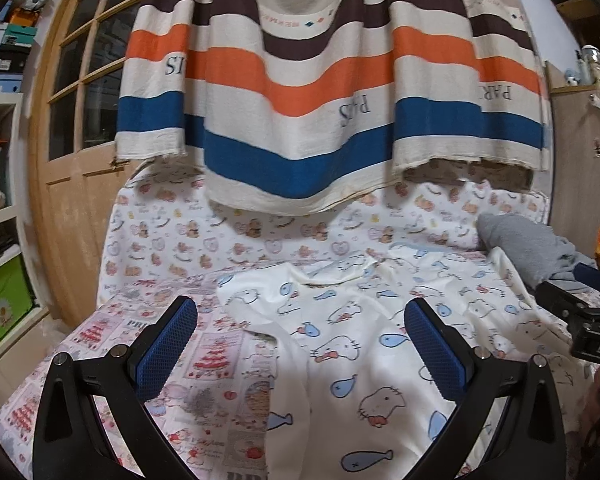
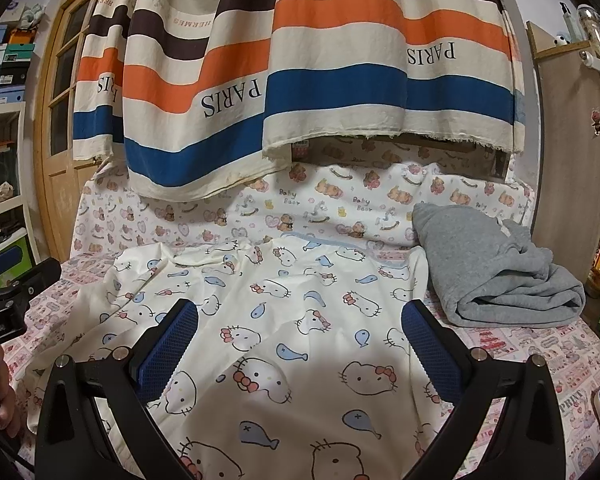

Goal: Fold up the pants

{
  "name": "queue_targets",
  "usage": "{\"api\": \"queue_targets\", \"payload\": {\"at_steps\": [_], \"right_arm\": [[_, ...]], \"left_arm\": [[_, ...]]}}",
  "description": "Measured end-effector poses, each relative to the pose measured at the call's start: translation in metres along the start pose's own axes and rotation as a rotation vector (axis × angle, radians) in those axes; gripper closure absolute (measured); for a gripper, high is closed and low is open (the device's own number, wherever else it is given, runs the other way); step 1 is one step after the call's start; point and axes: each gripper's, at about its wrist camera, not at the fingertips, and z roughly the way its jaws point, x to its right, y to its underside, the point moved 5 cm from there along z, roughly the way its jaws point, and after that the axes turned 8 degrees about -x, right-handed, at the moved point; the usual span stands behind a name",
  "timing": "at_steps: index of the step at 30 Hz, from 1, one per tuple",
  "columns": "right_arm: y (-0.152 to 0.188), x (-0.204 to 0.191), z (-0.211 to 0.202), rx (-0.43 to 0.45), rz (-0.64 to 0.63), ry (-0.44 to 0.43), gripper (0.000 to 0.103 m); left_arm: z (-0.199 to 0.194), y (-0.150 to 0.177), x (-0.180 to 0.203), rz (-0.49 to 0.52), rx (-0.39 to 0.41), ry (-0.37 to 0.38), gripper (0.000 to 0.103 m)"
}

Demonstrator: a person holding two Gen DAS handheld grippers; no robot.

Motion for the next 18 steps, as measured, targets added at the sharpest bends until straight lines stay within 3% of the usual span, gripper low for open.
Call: {"api": "queue_targets", "payload": {"at_steps": [4,7,11,14,16,18], "right_arm": [[-0.001,-0.003,-0.004,0.024,-0.016,-0.01,0.001],[-0.001,0.0,-0.006,0.031,-0.003,0.006,0.001],[-0.002,0.011,-0.01,0.041,0.058,0.111,0.001],[-0.002,0.017,-0.009,0.027,0.067,0.134,0.001],[-0.004,0.018,-0.004,-0.008,0.046,0.067,0.001],[-0.006,0.016,-0.002,-0.023,0.019,0.055,0.001]], "left_arm": [[0.002,0.0,0.003,0.006,-0.011,0.004,0.0],[0.01,0.004,-0.001,-0.034,-0.069,-0.023,0.0],[0.015,0.007,-0.003,-0.053,-0.106,0.061,0.0],[0.008,0.005,-0.009,-0.093,-0.061,0.115,0.0],[0.0,-0.002,-0.013,-0.078,-0.024,0.095,0.0],[-0.004,-0.011,-0.017,-0.045,-0.005,0.058,0.0]]}}
